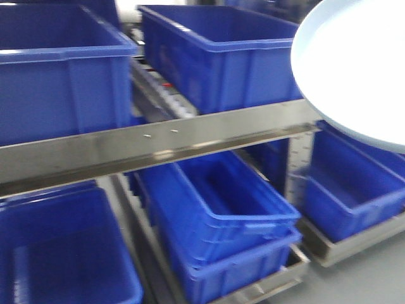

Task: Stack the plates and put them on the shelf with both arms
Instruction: 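Position the held white plate above the blue bin with right gripper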

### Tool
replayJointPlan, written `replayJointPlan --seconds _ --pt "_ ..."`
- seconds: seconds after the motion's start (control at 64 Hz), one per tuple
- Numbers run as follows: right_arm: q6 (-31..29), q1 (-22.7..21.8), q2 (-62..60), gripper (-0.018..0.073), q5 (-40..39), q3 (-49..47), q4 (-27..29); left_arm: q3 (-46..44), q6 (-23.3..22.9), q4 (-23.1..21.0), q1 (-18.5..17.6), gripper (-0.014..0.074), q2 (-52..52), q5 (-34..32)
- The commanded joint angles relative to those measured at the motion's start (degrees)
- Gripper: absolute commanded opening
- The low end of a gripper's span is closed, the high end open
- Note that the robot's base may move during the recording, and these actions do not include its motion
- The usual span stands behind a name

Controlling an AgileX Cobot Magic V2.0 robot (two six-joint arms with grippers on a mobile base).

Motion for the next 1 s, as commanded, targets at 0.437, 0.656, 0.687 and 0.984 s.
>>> replayJointPlan --seconds 0.437,0.656,0.687,0.984 --pt "-0.10 -0.47 0.02 0.0015 -5.37 -1.59 0.11 -1.59 -0.47 -0.18 -0.03 0.0087 0.47 -4.51" --pt "-0.10 -0.47 0.02 0.0015 -5.37 -1.59 0.11 -1.59 -0.47 -0.18 -0.03 0.0087 0.47 -4.51" --pt "-0.10 -0.47 0.02 0.0015 -5.37 -1.59 0.11 -1.59 -0.47 -0.18 -0.03 0.0087 0.47 -4.51" --pt "-0.10 -0.47 0.02 0.0015 -5.37 -1.59 0.11 -1.59 -0.47 -0.18 -0.03 0.0087 0.47 -4.51"
